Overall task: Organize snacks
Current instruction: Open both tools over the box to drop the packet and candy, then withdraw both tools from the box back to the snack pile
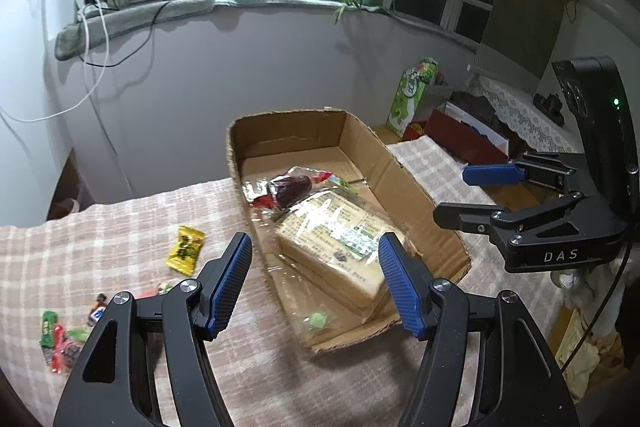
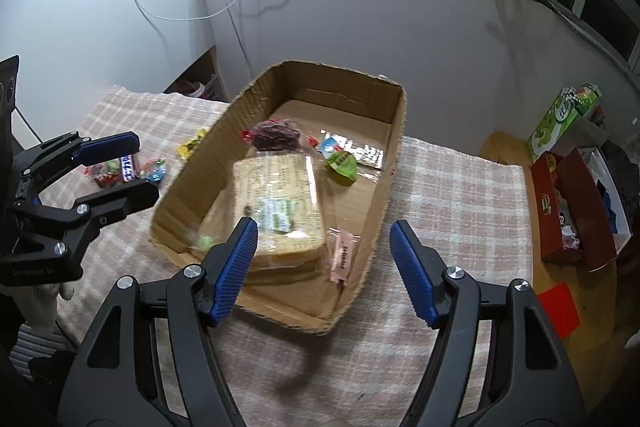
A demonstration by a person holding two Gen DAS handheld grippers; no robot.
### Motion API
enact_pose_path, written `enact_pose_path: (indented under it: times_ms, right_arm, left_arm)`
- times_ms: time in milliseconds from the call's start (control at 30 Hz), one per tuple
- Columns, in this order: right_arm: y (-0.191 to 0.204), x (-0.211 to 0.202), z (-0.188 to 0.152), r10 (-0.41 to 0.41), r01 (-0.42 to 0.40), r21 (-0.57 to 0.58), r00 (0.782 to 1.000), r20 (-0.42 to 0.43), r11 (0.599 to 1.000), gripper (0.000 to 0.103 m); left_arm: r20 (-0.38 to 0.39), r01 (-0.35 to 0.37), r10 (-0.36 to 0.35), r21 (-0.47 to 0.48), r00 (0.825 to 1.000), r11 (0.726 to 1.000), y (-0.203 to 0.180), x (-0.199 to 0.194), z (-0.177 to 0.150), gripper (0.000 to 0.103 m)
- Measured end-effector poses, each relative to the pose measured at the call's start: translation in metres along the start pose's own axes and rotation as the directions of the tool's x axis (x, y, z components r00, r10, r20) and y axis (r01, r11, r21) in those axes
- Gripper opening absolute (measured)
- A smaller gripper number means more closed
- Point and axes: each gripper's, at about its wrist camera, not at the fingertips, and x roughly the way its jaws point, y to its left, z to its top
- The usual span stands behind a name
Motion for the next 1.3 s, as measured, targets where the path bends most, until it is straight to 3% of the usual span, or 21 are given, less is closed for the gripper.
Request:
enact_pose_path:
  times_ms: [633,1033,1300]
  right_arm:
    - [0.093,-0.021,0.008,0.157,-0.151,-0.105,0.987,0.042,0.983,0.071]
    - [0.145,-0.002,0.021,0.241,-0.238,-0.161,0.971,0.001,0.958,0.071]
    - [0.165,0.023,0.037,0.274,-0.281,-0.15,0.96,-0.067,0.948,0.071]
  left_arm:
    - [0.068,-0.072,0.081,-0.128,0.994,0.989,0.08,-0.08,-0.029,0.066]
    - [0.055,-0.129,0.145,-0.222,0.988,0.966,0.128,-0.113,-0.067,0.066]
    - [0.011,-0.13,0.136,-0.229,0.991,0.965,0.136,-0.113,-0.095,0.066]
